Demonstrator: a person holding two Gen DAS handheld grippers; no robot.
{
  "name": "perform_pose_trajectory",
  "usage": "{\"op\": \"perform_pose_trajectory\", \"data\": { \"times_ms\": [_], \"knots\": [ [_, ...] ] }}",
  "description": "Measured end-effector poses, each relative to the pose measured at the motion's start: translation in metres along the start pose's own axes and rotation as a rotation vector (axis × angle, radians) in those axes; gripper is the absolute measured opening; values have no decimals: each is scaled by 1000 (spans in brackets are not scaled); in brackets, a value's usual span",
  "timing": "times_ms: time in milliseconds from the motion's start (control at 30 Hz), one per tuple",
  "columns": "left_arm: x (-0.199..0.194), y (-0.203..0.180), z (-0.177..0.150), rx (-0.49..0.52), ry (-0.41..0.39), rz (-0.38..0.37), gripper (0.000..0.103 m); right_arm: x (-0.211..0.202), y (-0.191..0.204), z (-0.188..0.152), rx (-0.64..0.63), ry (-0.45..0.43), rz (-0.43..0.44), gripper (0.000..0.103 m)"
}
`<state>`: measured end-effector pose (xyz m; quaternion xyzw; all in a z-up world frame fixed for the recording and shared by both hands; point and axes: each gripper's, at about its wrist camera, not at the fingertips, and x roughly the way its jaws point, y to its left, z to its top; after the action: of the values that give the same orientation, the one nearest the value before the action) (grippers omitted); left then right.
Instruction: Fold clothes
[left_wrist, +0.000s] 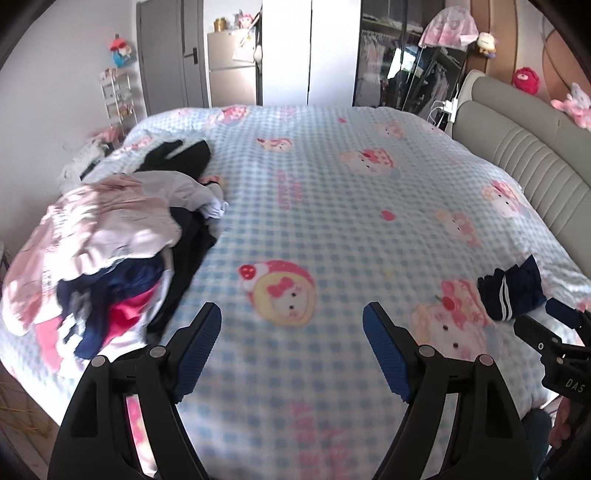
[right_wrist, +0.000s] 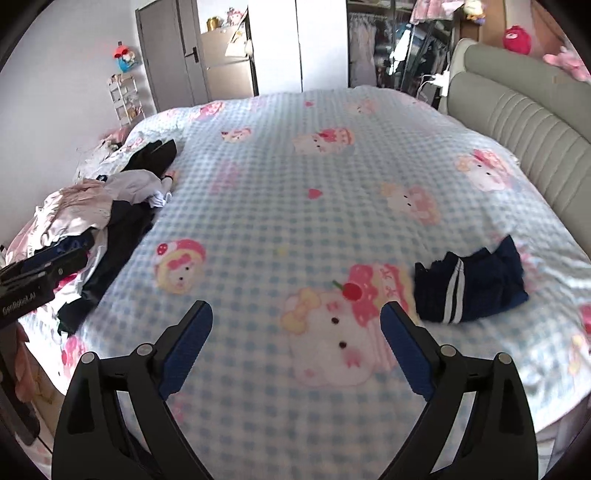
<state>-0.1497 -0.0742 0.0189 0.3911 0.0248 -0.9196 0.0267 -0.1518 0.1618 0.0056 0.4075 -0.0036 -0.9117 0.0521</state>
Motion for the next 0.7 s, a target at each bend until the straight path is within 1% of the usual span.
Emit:
{"op": "perform_pose_trajectory", "data": {
  "times_ms": [100,167,233,333,467,533,600,700],
  "knots": [
    [-31,1,-20,13,-23,-3,81,-24,11,-21,20,-22,-2,95],
    [-50,-1,-34,23,-43,0,84,-37,15,-37,31,-35,-11,96],
    [-68,-5,-50,29,-56,5,84,-50,15,-56,41,-48,-18,100],
    [-89,-11,-76,17,-68,-17,84,-67,14,-84,56,-65,-30,100],
    [-104,-19,-107,-15,-69,-6,85,-83,10,-112,39,-67,-45,100],
    [-108,-23,-121,-25,-68,-20,85,-91,9,-125,29,-75,-57,100],
    [-110,-26,-129,-22,-64,-44,85,-94,2,-132,26,-73,-67,101],
    [-108,-33,-140,-15,-68,-35,85,-97,-4,-136,39,-73,-64,101]
  ]
}}
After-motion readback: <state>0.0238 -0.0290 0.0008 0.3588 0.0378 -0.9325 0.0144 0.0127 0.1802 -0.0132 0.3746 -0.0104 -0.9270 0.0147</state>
